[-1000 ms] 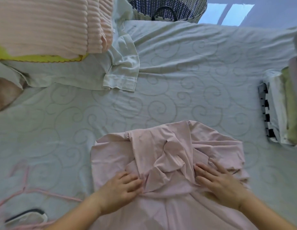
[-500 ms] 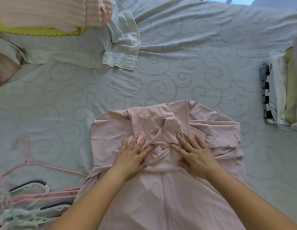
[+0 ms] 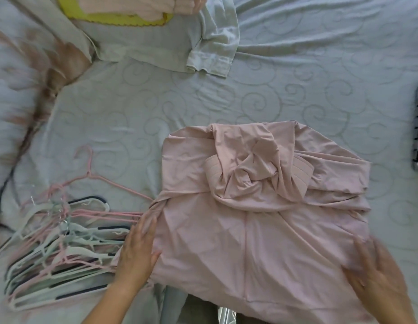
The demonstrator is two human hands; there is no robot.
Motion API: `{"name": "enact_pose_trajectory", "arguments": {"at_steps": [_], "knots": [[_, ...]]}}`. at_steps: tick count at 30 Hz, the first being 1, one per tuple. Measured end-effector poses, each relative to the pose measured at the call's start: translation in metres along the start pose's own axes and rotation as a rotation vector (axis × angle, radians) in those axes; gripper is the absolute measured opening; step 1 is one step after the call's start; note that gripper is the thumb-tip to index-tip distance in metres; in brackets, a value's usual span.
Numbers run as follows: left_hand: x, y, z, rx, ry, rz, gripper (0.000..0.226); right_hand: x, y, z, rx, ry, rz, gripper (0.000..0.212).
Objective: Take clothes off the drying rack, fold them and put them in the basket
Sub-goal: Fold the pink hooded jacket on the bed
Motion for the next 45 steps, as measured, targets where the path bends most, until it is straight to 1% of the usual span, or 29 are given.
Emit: {"name": "enact_pose_trajectory", "arguments": {"at_steps": [3,5,6,8,11,13,14,17,18,20,22,23,24,25,27,28,30,33,36,38,40,41,43,44,45], "knots": [[-0.012,0.019,0.013,0.006,-0.146,0.052,0.112,-0.012,0.024,-0.020,0.110,0.144,-0.057,0.095],[-0.014,0.026,0.020,0.017,-0.284,0.042,0.103,-0.017,0.030,-0.020,0.139,0.258,-0.079,0.089],[-0.014,0.026,0.021,0.017,-0.331,0.030,0.099,-0.021,0.031,-0.017,0.149,0.300,-0.093,0.090],[-0.012,0.024,0.024,0.041,-0.345,-0.019,0.090,-0.027,0.027,-0.011,0.201,0.349,-0.074,0.097],[-0.014,0.022,0.027,0.088,-0.303,-0.044,0.072,-0.038,0.021,0.001,0.274,0.415,-0.022,0.092],[-0.017,0.020,0.029,0.084,-0.276,-0.044,0.064,-0.047,0.023,0.006,0.270,0.444,0.004,0.088],[-0.018,0.019,0.029,0.061,-0.263,-0.048,0.060,-0.053,0.023,0.008,0.261,0.419,-0.001,0.088],[-0.023,0.015,0.029,-0.092,-0.252,-0.058,0.049,-0.064,0.023,0.008,0.249,0.299,-0.041,0.098],[-0.026,0.014,0.028,-0.129,-0.247,-0.061,0.051,-0.065,0.020,0.009,0.257,0.281,-0.040,0.099],[-0.032,0.010,0.027,-0.161,-0.224,-0.081,0.063,-0.068,0.010,0.018,0.283,0.257,-0.040,0.096],[-0.035,0.006,0.029,-0.183,-0.189,-0.072,0.072,-0.070,0.001,0.026,0.314,0.177,-0.059,0.085],[-0.036,0.005,0.032,-0.204,-0.168,-0.048,0.073,-0.071,-0.002,0.029,0.333,0.136,-0.066,0.079],[-0.036,0.004,0.033,-0.221,-0.139,-0.022,0.072,-0.072,-0.004,0.029,0.357,0.103,-0.073,0.076],[-0.036,0.001,0.034,-0.236,-0.110,0.010,0.068,-0.072,-0.003,0.028,0.374,0.087,-0.079,0.082],[-0.037,-0.005,0.033,-0.285,-0.062,0.071,0.053,-0.069,-0.002,0.022,0.427,0.100,-0.027,0.090],[-0.037,-0.009,0.031,-0.297,-0.040,0.101,0.046,-0.068,-0.002,0.021,0.465,0.103,-0.002,0.088],[-0.038,-0.014,0.023,-0.262,0.013,0.158,0.038,-0.066,-0.007,0.024,0.559,0.125,0.025,0.083],[-0.039,-0.021,0.009,-0.263,0.075,0.173,0.033,-0.059,-0.016,0.035,0.637,0.087,0.100,0.082],[-0.041,-0.022,-0.001,-0.315,0.106,0.121,0.040,-0.052,-0.022,0.046,0.709,0.060,0.124,0.087],[-0.041,-0.022,-0.006,-0.390,0.123,0.081,0.048,-0.048,-0.024,0.046,0.785,0.058,0.121,0.086],[-0.038,-0.028,-0.014,-0.557,0.089,0.015,0.064,-0.046,-0.027,0.045,0.894,0.078,0.125,0.079],[-0.036,-0.033,-0.021,-0.671,0.033,-0.007,0.067,-0.045,-0.030,0.045,0.954,0.086,0.135,0.074],[-0.030,-0.046,-0.038,-0.925,-0.103,-0.019,0.066,-0.035,-0.039,0.050,1.106,0.111,0.147,0.058],[-0.023,-0.054,-0.048,-1.051,-0.173,-0.012,0.066,-0.027,-0.046,0.054,1.219,0.152,0.144,0.052],[-0.014,-0.061,-0.058,-1.166,-0.231,0.001,0.063,-0.017,-0.054,0.059,1.351,0.205,0.146,0.052]]}}
Point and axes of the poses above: each hand's wrist, its own x-axis towards the middle knuckle, its own y-axis out of the palm, z = x × y, the point moved 1 cm from there along x, towards the middle knuckle, and after that the axes turned 2 degrees about -y, right-handed, at the moved point
